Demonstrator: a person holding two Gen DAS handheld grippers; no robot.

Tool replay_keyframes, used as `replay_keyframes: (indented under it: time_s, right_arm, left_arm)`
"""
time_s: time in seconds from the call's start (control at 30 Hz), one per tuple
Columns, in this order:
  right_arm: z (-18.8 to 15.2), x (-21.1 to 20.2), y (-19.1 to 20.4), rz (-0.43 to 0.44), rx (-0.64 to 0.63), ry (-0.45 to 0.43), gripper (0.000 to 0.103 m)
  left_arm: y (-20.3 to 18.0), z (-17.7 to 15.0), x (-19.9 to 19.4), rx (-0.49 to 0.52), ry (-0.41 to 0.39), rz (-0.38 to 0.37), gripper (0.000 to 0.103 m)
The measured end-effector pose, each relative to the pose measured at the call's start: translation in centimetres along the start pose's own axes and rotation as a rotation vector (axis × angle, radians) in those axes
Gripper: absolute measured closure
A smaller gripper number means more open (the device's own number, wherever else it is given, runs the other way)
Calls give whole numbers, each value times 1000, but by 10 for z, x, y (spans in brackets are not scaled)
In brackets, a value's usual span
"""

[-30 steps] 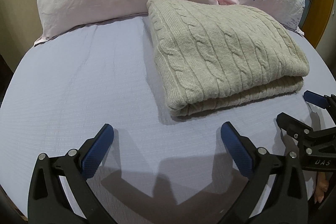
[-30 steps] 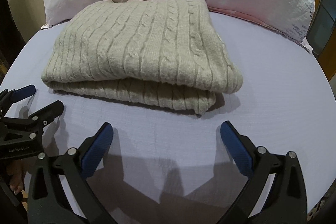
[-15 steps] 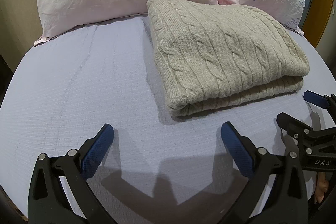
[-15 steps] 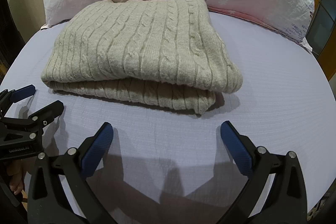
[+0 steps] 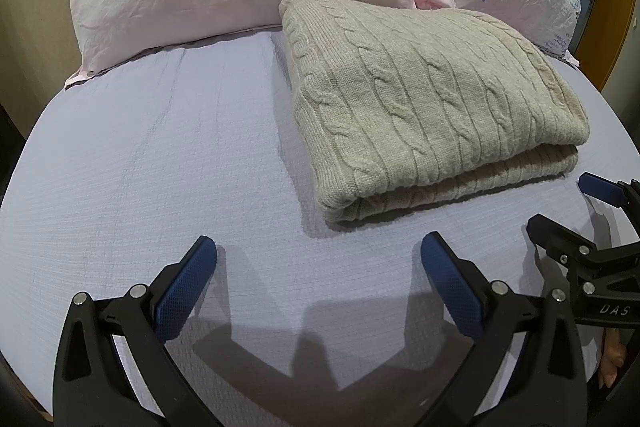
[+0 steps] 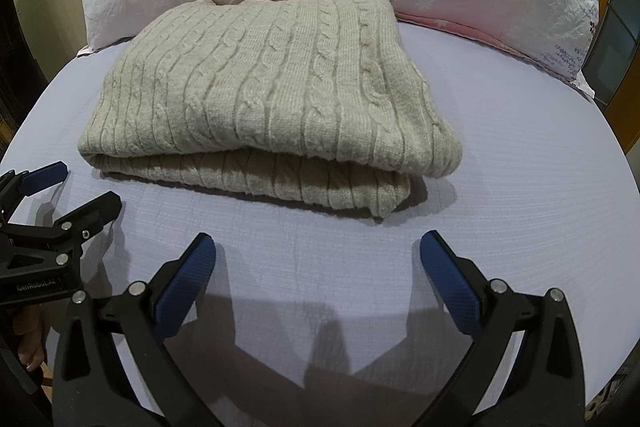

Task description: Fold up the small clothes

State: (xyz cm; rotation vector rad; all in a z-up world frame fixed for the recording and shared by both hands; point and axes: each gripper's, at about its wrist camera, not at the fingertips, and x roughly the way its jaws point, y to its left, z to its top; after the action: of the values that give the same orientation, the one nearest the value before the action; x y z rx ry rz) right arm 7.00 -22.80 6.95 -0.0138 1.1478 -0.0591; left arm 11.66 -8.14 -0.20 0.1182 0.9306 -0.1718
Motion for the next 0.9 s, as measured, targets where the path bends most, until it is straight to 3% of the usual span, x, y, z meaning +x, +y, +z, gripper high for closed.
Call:
replay_keyframes:
  time_s: [0.9]
  right_arm:
    - [1, 0, 0, 0, 0, 0, 2]
  left_arm:
    - [1, 1, -2, 2, -6, -2, 1]
